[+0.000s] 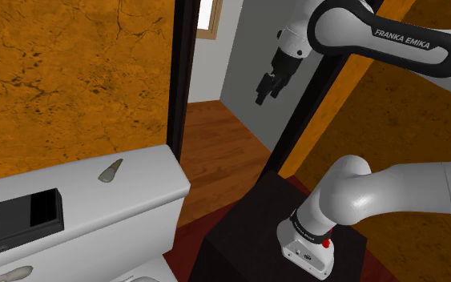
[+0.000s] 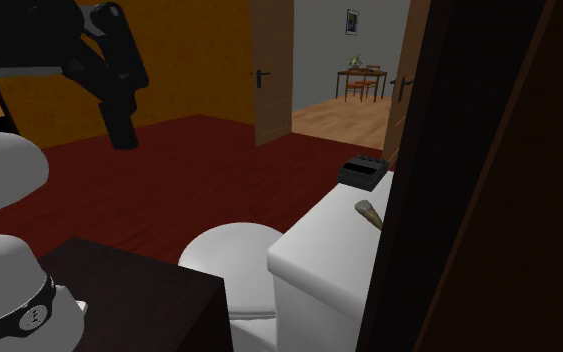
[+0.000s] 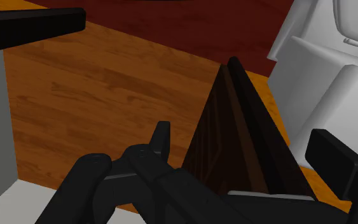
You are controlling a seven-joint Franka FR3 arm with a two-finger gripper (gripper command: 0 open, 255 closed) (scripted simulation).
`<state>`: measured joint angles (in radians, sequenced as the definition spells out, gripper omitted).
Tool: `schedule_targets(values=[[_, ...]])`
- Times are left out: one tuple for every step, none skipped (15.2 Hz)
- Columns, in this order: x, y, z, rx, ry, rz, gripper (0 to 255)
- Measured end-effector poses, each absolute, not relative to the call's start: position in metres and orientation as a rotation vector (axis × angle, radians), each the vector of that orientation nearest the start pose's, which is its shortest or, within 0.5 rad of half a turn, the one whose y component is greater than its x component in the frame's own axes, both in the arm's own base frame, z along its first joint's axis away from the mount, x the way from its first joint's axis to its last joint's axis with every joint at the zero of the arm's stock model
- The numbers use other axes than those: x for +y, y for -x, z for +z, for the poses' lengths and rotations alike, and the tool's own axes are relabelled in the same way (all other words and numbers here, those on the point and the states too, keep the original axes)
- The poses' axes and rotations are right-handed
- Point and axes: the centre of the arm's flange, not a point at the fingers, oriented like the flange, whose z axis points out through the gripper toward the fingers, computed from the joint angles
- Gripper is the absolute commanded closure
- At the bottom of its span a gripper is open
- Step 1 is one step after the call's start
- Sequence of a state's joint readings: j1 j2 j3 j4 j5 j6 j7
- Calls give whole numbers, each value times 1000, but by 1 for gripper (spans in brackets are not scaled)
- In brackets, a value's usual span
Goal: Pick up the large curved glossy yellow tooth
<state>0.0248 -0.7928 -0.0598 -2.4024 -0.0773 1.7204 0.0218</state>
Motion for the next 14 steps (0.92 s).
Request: schedule_targets(values=[[-23, -319, 584, 54, 3170, -175, 0], [-18, -319, 582, 68, 3170, -171, 0], [-8, -322, 576, 91, 3169, -165, 0], [2, -324, 570, 119, 3167, -159, 0], [12, -326, 567, 149, 3164, -152, 0], [26, -330, 563, 179, 3161, -145, 0], [35, -334, 556, 212, 3158, -138, 0], [46, -337, 551, 245, 3155, -131, 0], [55, -340, 547, 278, 3151, -124, 0], [68, -347, 540, 308, 3146, -116, 0], [80, -350, 533, 341, 3142, -108, 0], [90, -353, 527, 374, 3137, -101, 0], [99, -360, 521, 408, 3131, -94, 0], [113, -365, 515, 437, 3126, -86, 0]])
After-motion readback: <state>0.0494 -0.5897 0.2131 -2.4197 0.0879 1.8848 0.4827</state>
